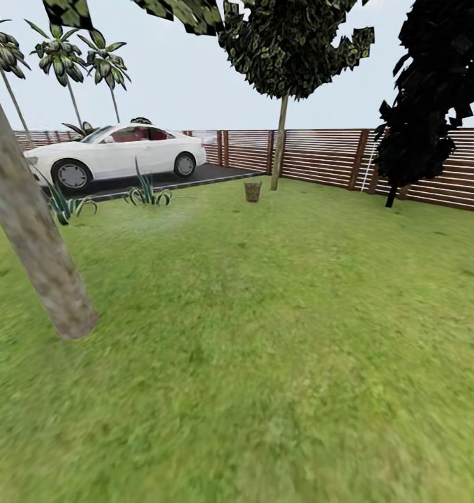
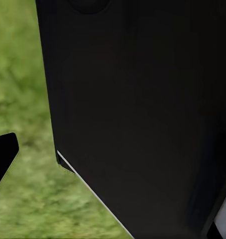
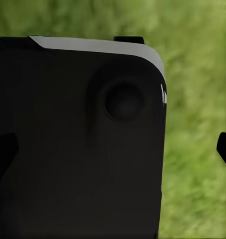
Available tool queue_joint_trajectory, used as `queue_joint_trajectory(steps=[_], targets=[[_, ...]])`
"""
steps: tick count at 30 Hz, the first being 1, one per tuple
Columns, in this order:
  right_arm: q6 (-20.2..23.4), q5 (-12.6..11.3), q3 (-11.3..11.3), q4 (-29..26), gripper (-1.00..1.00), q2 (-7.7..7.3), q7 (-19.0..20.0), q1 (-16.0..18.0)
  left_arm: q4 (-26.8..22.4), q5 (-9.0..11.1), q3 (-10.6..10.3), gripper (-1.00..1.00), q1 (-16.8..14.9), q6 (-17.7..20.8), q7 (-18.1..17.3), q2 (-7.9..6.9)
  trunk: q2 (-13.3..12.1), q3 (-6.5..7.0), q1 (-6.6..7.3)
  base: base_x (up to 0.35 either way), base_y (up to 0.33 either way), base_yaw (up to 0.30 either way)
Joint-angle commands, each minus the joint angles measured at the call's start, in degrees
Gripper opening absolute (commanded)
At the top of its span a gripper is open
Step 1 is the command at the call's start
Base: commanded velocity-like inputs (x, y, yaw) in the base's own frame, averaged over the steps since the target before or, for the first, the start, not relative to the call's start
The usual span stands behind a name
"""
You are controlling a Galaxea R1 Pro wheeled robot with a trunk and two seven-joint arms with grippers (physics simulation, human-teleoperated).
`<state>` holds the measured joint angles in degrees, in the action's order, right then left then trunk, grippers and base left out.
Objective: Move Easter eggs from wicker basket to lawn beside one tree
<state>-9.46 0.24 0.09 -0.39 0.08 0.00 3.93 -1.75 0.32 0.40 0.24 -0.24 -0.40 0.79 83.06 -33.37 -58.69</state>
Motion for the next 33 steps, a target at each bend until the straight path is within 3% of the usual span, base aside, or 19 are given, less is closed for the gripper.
queue_joint_trajectory(steps=[1,33], targets=[[-0.2,0.0,0.0,0.0,1.00,0.06,0.0,0.0,-0.1,0.0,0.0,1.00,0.0,0.0,0.0,0.00,0.0,-0.04,-0.03,0.340,0.000,0.000],[-0.2,0.1,0.0,0.0,1.00,0.27,0.0,0.0,-0.1,0.0,0.0,1.00,0.0,0.0,0.0,0.00,0.0,-0.04,-0.03,0.340,0.000,0.000]])
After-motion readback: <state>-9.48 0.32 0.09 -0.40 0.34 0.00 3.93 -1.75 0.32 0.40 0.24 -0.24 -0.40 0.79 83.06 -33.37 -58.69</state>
